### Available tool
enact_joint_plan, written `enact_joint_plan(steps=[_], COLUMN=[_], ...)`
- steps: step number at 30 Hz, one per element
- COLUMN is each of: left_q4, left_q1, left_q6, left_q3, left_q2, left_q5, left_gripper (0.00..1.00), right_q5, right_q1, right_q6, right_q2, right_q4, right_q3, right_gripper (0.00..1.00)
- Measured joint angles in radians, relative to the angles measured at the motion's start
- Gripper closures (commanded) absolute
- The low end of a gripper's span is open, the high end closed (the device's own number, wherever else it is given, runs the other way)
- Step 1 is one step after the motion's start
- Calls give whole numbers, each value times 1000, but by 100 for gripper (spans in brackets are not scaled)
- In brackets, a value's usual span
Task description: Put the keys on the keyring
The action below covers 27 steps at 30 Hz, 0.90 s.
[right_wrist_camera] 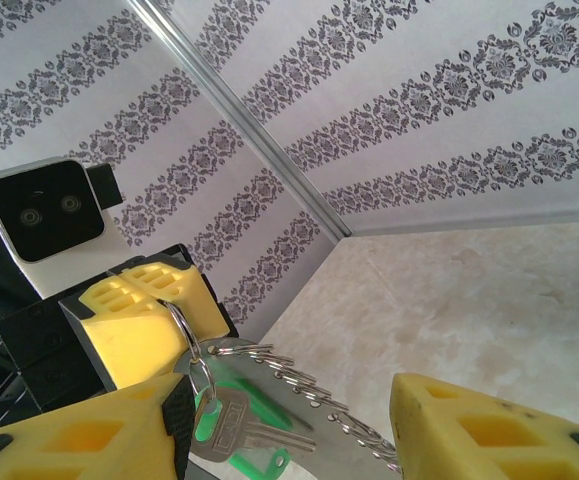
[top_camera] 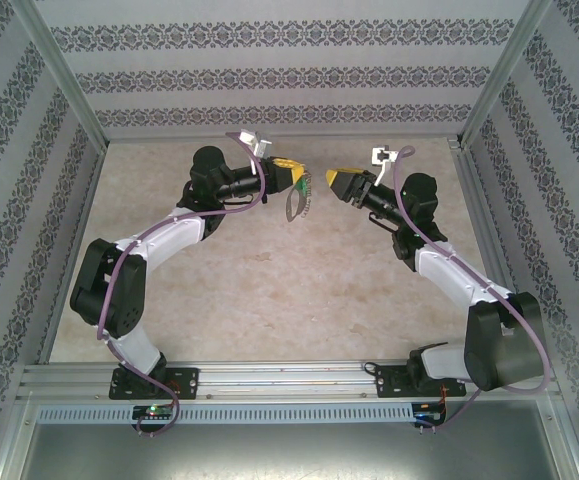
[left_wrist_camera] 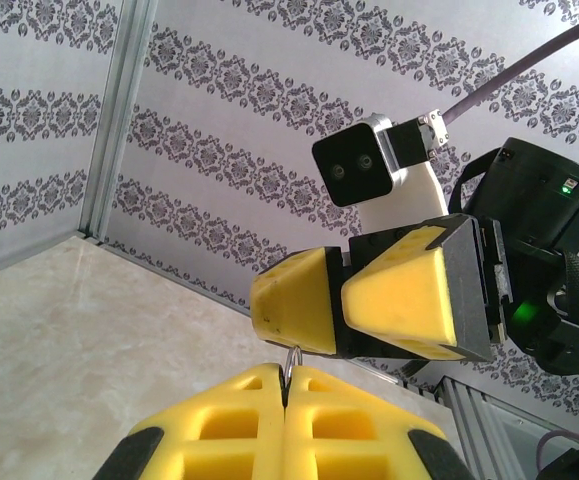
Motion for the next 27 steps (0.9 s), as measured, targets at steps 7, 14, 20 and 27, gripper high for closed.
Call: enact_joint_plan(steps=[7,14,20,27], left_q4=[6,8,15,65], left_q1=[0,0,0,0], left_q6=[-3,-4,-15,-53], left_q3=[0,0,-2,-8], left_q2=[0,0,0,6], left_q5=[-3,-6,-12,-17], left_gripper=[100,100,100,100], right_q5=[2,2,2,2], right_q1=[0,0,0,0], right_q6=[0,0,5,23], right_q2=[0,0,0,1], right_q4=[20,35,53,92], right_q3=[0,0,-3,-29], right_gripper=[45,45,45,46])
